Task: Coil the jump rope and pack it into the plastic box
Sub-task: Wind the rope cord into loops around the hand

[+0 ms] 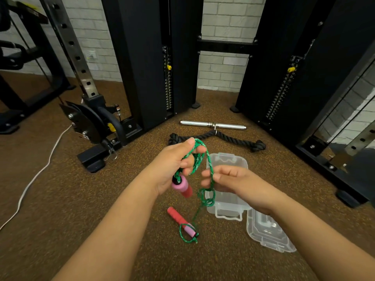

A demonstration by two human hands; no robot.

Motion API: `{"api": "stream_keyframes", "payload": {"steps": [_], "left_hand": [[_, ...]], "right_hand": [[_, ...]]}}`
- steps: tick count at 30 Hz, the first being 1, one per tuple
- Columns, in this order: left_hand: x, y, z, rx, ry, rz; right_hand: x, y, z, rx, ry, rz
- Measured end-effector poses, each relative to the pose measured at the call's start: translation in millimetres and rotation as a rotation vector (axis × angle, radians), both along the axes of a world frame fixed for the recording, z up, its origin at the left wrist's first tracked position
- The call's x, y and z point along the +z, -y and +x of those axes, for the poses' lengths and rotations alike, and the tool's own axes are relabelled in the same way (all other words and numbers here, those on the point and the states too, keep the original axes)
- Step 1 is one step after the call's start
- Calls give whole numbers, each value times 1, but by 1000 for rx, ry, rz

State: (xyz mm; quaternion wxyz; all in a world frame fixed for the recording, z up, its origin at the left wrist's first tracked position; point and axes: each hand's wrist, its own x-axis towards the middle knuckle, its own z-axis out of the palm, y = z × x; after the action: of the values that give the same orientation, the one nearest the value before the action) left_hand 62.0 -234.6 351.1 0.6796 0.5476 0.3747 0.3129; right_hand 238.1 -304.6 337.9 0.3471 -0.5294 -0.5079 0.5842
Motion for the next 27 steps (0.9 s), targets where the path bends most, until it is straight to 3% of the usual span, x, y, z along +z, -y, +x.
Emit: {"api": "stream_keyframes", "payload": {"steps": [3, 9, 17, 21, 27], "left_hand": [[1, -1, -1, 28, 10, -1], [1, 0, 2, 35, 15, -10], [-3, -4, 0, 36, 153, -115], [-3, -2, 3, 58, 217, -151], [-5, 1, 9, 67, 273, -155]], "right_hand": [[-6, -1, -1, -17, 115, 51], [-15, -6, 0, -205, 158, 120], [-15, -11, 5, -341, 25, 133], [-21, -8, -3, -296, 269, 151], [-27, 4, -24, 1, 701, 382]]}}
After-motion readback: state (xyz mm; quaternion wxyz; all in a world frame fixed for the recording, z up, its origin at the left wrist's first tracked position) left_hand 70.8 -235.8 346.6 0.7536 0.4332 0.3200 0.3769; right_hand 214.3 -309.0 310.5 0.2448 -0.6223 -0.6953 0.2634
